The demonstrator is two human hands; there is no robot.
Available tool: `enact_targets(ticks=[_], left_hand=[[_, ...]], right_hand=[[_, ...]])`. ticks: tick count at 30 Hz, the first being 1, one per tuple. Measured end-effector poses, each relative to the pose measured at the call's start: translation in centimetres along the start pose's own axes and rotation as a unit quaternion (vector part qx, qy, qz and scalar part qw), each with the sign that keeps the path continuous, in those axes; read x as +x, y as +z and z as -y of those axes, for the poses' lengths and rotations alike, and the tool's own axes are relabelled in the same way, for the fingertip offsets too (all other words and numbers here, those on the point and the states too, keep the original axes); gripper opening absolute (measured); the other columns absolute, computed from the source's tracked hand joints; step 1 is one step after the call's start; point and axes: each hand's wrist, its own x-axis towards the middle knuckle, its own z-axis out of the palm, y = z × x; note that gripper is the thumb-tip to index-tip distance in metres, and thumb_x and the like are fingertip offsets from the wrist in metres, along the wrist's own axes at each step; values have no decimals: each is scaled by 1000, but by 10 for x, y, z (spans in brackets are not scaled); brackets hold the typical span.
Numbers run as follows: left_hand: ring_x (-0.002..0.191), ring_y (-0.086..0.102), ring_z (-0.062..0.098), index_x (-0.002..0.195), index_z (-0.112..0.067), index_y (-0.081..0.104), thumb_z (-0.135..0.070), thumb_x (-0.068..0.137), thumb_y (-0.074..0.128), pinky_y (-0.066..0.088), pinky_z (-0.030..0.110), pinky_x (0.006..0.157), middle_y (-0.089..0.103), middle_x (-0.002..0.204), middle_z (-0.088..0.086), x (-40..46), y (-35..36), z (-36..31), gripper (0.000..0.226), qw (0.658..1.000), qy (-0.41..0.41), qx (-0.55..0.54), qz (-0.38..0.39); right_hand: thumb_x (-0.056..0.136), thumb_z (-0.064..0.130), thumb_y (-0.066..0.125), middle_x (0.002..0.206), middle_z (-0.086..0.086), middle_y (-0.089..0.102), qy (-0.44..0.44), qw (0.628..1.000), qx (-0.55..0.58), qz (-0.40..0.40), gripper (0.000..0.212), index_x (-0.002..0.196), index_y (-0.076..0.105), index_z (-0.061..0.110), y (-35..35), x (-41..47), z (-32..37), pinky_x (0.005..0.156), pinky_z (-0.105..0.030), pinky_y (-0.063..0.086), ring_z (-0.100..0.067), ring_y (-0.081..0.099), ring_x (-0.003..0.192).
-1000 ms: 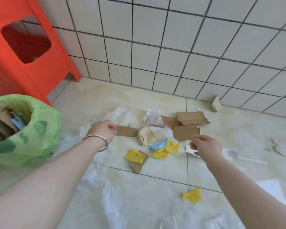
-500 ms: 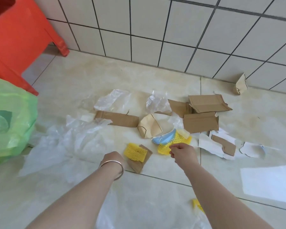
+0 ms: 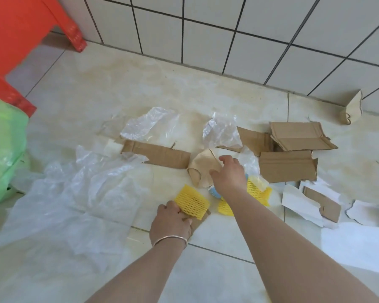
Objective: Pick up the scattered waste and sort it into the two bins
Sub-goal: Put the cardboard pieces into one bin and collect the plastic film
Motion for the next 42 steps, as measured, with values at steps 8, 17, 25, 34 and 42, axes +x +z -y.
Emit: enact_targets(ticks=[8, 17, 25, 34, 42], left_hand=[[106, 63, 23, 108, -17, 66, -31, 74, 69, 50, 28, 87, 67, 111, 5, 7, -32, 4, 37, 975, 47, 132, 173], [79, 52, 17, 73, -20, 60, -29, 84, 61, 39, 24, 68, 55, 79, -1, 34, -129, -20, 15, 951, 209, 188, 127], [121, 49, 26, 110, -9, 64, -19, 85, 61, 41, 29, 98, 42, 136, 7, 82, -99, -42, 27, 926, 300, 225, 32], [136, 25, 29, 119, -10, 60, -13, 88, 54, 16, 41, 117, 29, 145, 10, 115, -84, -48, 32, 903, 272, 331, -13], [97, 56, 30, 106, -14, 58, -12, 90, 47, 38, 35, 81, 45, 117, 8, 86, -83, -55, 20, 863, 384, 320, -69]], right_hand=[[84, 24, 65, 135, -9, 41, 27, 997, -73, 9, 64, 138, 33, 15, 23, 17, 7, 101, -34, 35, -28, 38, 124], [79, 24, 62, 114, -14, 61, 65, 993, -75, 58, 34, 109, 60, 7, 24, 20, 9, 88, -35, 46, -31, 56, 108], [90, 17, 51, 83, -7, 56, 29, 989, 146, 1, 6, 88, 51, 11, -14, 15, 0, 68, -38, 48, -30, 57, 81], [87, 28, 57, 88, -2, 61, 65, 973, 209, -76, 5, 90, 54, 24, -59, 22, -40, 89, -53, 50, -36, 62, 94], [89, 22, 55, 87, -1, 59, 91, 959, 252, -95, 7, 96, 53, 23, -64, 17, -46, 91, -52, 50, -33, 63, 90]])
